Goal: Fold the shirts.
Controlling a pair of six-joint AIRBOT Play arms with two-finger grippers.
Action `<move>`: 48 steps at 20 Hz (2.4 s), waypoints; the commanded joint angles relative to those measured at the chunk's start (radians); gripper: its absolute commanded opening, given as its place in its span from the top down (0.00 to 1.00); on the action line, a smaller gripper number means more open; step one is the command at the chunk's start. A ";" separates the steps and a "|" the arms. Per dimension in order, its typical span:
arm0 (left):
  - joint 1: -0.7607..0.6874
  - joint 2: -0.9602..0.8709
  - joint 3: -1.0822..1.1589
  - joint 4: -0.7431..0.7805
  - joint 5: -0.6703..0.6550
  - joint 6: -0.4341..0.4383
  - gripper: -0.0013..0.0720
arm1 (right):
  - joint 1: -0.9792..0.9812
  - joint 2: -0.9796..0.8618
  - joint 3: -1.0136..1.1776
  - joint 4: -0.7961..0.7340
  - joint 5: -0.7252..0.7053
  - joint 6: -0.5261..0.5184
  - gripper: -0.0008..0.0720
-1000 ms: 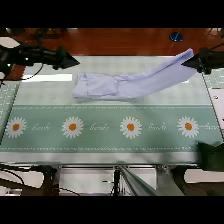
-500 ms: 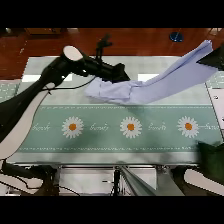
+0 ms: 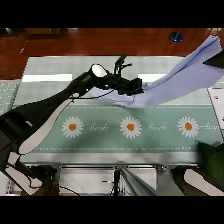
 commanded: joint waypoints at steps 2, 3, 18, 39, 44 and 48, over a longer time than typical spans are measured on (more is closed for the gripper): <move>-0.043 -0.066 0.000 -0.053 0.031 0.004 0.95 | 0.000 0.010 0.001 0.005 0.035 0.025 0.96; -0.062 -0.081 0.000 -0.063 0.034 0.004 0.95 | 0.000 0.010 0.001 0.009 0.034 0.028 0.96; 0.144 -0.004 0.112 -0.338 -0.203 0.344 0.95 | 0.050 0.008 0.001 -0.003 -0.111 0.088 0.96; 0.803 0.578 0.111 -0.184 -0.641 0.330 0.95 | 0.876 -0.508 0.001 -0.189 -0.575 0.272 0.32; 0.803 0.571 0.106 0.193 -0.642 0.290 0.95 | 0.545 -0.231 0.001 -0.576 -0.304 0.268 0.31; 0.803 0.554 -0.002 0.464 -0.649 0.220 0.51 | 0.204 -0.168 -0.027 -0.761 -0.027 0.158 0.31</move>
